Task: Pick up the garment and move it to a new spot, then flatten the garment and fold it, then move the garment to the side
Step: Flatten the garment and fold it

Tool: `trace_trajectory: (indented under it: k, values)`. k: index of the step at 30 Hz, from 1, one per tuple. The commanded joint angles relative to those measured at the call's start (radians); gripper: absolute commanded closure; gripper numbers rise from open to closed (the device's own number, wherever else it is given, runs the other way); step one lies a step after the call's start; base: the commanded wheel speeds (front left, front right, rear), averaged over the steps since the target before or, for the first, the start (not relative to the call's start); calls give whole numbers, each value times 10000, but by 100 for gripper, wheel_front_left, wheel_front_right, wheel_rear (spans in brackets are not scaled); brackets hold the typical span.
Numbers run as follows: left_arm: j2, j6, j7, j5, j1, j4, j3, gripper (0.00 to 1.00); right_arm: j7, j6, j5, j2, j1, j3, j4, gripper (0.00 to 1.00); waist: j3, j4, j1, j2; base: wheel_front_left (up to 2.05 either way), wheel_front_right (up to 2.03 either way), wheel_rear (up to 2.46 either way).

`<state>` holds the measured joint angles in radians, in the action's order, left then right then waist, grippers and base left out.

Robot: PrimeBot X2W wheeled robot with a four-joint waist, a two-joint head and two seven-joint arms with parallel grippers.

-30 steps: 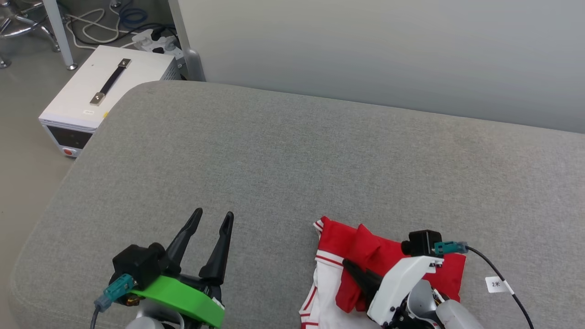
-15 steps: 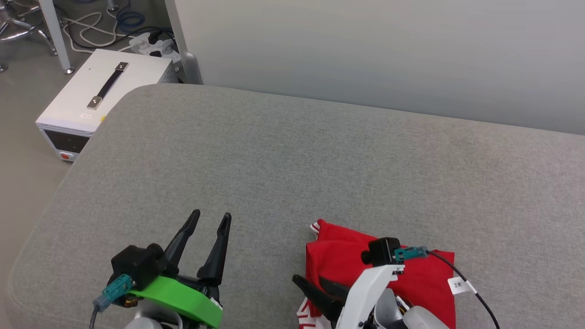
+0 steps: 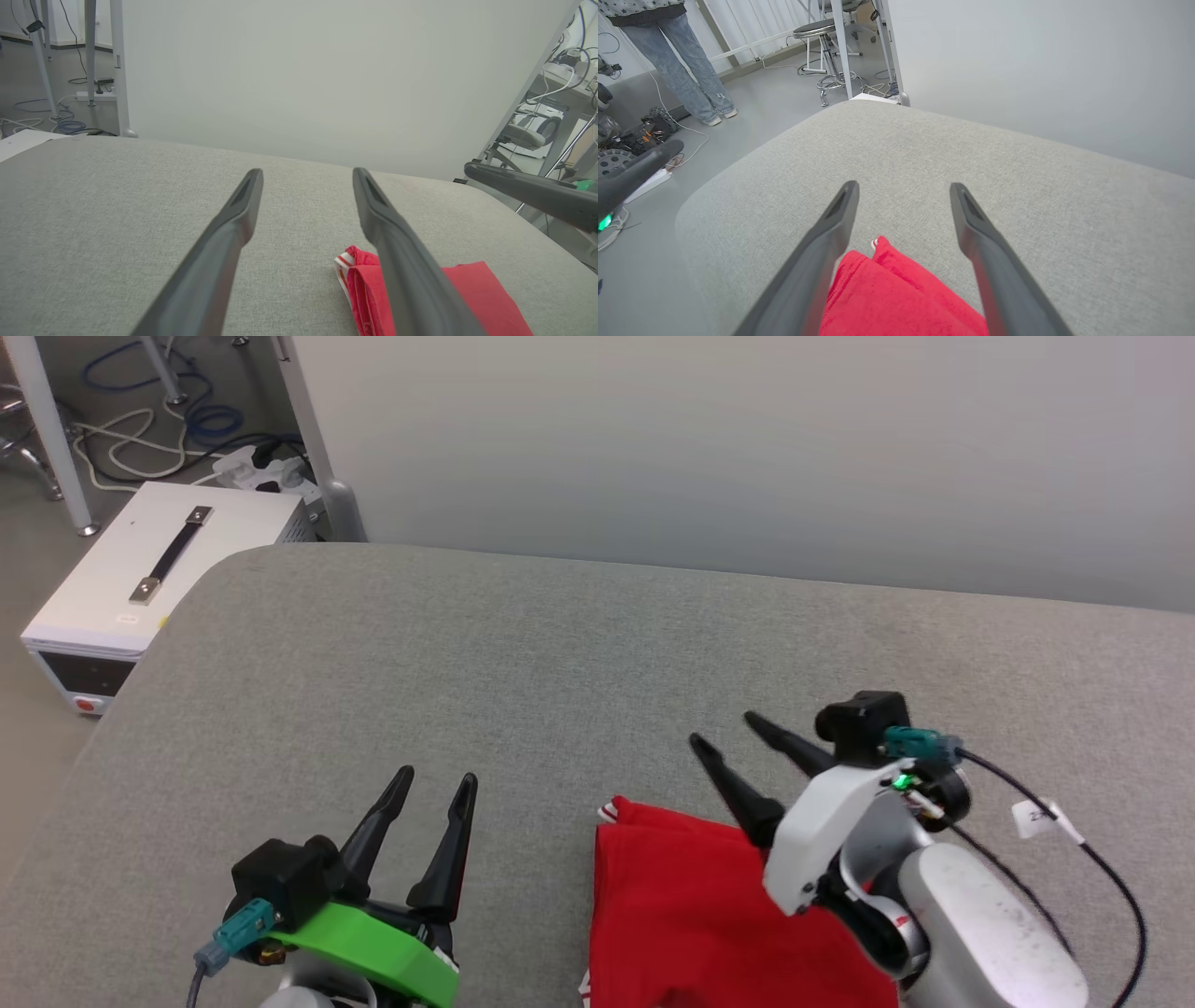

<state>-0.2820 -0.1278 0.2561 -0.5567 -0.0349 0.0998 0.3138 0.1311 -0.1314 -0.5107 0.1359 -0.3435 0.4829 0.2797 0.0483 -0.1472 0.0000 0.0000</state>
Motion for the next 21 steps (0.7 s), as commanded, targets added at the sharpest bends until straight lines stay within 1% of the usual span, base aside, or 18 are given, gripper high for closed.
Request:
trace_trajectory:
  k: [1, 4, 5, 7, 10, 12, 15, 18, 21]
  values:
    - [18, -29, 57, -9, 233, -59, 12, 0, -126, 7, 426, 282, -84, -173, -205, 0, 73, 188, 0, 0, 0, 0, 0]
    - [47, -29, 57, 0, 235, -102, 56, 0, -347, 7, 1356, 823, 5, -571, -671, 0, 72, 338, 0, 0, 0, 0, 0]
    - [111, -29, 57, -23, 234, -186, 64, 0, -754, 7, 2314, 1346, 234, -992, -1194, 0, 54, 479, 0, 0, 0, 0, 0]
    - [156, -29, 57, -9, 217, -333, 86, 0, -1241, 7, 3213, 1812, 419, -1088, -1586, 0, 32, 564, 0, 0, 0, 0, 0]
    - [247, -29, 57, 14, 236, -625, 134, 0, -1770, 7, 3766, 1950, 1015, -1698, -1944, 0, -1, 640, 0, 0, 0, 0, 0]
    - [272, -29, 57, 166, 279, -732, 148, 0, -2024, 7, 3952, 1911, 1500, -2217, -2174, 0, -27, 671, 0, 0, 0, 0, 0]
    - [385, -29, 57, 332, 361, -780, 17, 0, -2391, 7, 4071, 1640, 2209, -3072, -2615, 0, -95, 705, 0, 0, 0, 0, 0]
    - [529, -29, 57, 520, 437, -738, -195, 0, -2771, 7, 4178, 1304, 2797, -3725, -3003, 0, -139, 718, 0, 0, 0, 0, 0]
    - [707, -29, 57, 769, 531, -644, -494, 0, -3112, 7, 4325, 778, 3403, -4409, -3319, 0, -149, 715, 0, 0, 0, 0, 0]
